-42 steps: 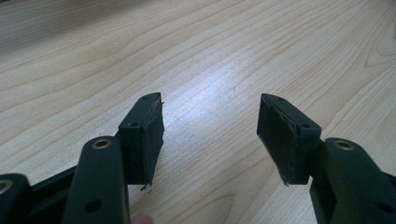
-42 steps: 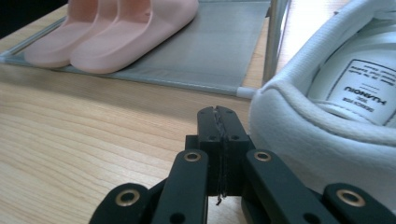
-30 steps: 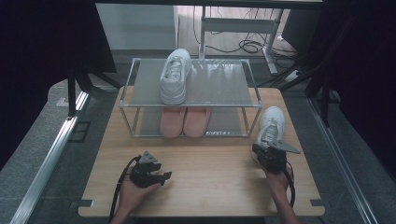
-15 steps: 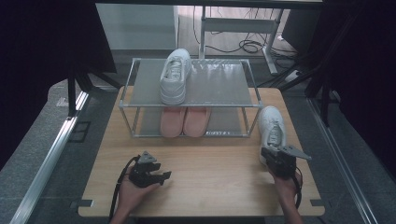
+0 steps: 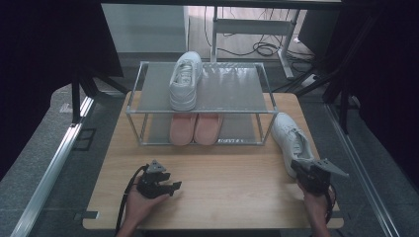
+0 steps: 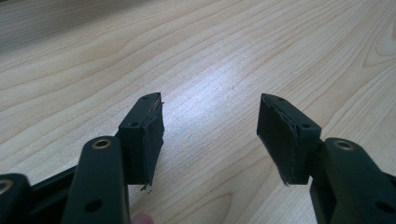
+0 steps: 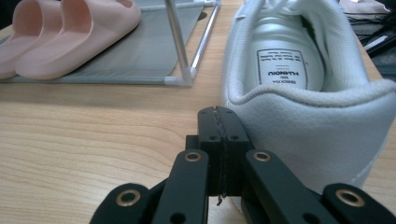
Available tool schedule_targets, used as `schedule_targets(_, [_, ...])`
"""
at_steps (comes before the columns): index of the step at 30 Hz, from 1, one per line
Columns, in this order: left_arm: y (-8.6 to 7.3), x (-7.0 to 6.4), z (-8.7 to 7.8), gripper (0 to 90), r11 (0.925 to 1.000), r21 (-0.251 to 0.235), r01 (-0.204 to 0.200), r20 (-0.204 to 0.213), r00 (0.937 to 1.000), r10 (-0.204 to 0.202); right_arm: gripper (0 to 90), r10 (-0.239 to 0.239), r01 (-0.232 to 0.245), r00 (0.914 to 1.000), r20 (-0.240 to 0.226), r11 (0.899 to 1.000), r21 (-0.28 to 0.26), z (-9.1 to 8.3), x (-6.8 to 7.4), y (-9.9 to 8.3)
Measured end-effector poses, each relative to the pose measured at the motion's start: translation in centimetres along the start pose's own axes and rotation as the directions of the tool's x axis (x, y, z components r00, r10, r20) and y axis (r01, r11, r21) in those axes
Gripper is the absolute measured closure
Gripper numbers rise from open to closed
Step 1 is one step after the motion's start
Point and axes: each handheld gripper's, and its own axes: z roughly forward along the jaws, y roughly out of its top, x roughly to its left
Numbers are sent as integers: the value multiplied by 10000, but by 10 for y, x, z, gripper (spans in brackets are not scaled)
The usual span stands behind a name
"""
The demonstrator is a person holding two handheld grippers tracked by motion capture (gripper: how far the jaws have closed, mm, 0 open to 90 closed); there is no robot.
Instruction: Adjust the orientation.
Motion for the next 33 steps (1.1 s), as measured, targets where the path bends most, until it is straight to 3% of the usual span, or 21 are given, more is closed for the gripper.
schedule_targets(9, [0, 0, 0, 417, 10000, 9, 2, 0, 10000, -2, 895, 252, -249, 9995, 194, 9996, -128, -5, -11, -1])
schedule_targets(21, [0, 2, 0, 418, 10000, -1, 23, -44, 10000, -23, 879, 311, -311, 9995, -11, 9993, -184, -5, -14, 0])
schedule_targets(27, [0, 2, -1, 418, 10000, -15, 29, -50, 10000, -29, 815, 276, -300, 9983, -518, 9984, -471, -8, -11, 5])
schedule_targets(30, [0, 2, 0, 418, 10000, -7, 27, -32, 10000, -27, 756, 252, -332, 9939, -1077, 9968, -732, -12, -11, 12])
schedule_targets(33, [0, 1, 0, 417, 10000, 7, 38, -27, 10000, -38, 731, 276, -386, 9914, -1283, 9958, -836, -13, -11, 15])
